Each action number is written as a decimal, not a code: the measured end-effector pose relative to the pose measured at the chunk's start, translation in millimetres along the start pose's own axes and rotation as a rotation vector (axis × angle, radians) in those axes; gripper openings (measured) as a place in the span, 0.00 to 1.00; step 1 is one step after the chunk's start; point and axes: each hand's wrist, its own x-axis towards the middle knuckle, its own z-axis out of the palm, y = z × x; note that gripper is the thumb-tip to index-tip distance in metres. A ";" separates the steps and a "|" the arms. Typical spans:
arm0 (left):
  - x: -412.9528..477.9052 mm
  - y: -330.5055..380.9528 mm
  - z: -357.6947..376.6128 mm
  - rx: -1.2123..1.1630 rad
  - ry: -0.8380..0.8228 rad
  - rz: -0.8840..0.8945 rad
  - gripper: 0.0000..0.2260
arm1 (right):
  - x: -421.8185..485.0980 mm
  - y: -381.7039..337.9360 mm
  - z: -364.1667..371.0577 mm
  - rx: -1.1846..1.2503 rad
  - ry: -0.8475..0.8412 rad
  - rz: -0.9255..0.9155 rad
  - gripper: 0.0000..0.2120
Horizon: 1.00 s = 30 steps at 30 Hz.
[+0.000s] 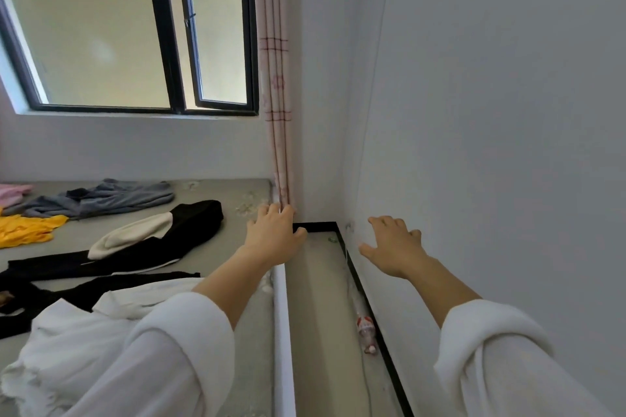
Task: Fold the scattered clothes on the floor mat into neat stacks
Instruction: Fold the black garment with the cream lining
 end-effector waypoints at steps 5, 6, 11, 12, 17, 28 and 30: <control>116.6 -17.9 53.4 -0.010 -0.009 -0.003 0.22 | 132.2 18.7 29.4 0.021 -0.044 -0.020 0.27; 142.7 -23.2 60.7 -0.003 -0.011 -0.010 0.21 | 161.5 19.7 32.4 0.028 -0.057 -0.025 0.26; 257.1 -43.2 86.4 0.009 -0.060 -0.108 0.20 | 288.6 21.3 40.2 0.058 -0.085 -0.060 0.25; 274.3 -46.1 90.9 0.011 -0.068 -0.124 0.21 | 308.1 22.1 41.5 0.058 -0.096 -0.065 0.25; 347.8 -66.9 111.6 0.000 -0.060 -0.209 0.23 | 396.7 24.9 57.0 0.038 -0.136 -0.116 0.28; 513.1 -117.5 188.1 -0.186 -0.030 -0.450 0.22 | 613.0 9.6 122.7 0.033 -0.232 -0.316 0.28; 544.6 -126.8 200.5 -0.214 -0.025 -0.496 0.22 | 656.8 5.5 131.9 0.033 -0.264 -0.362 0.28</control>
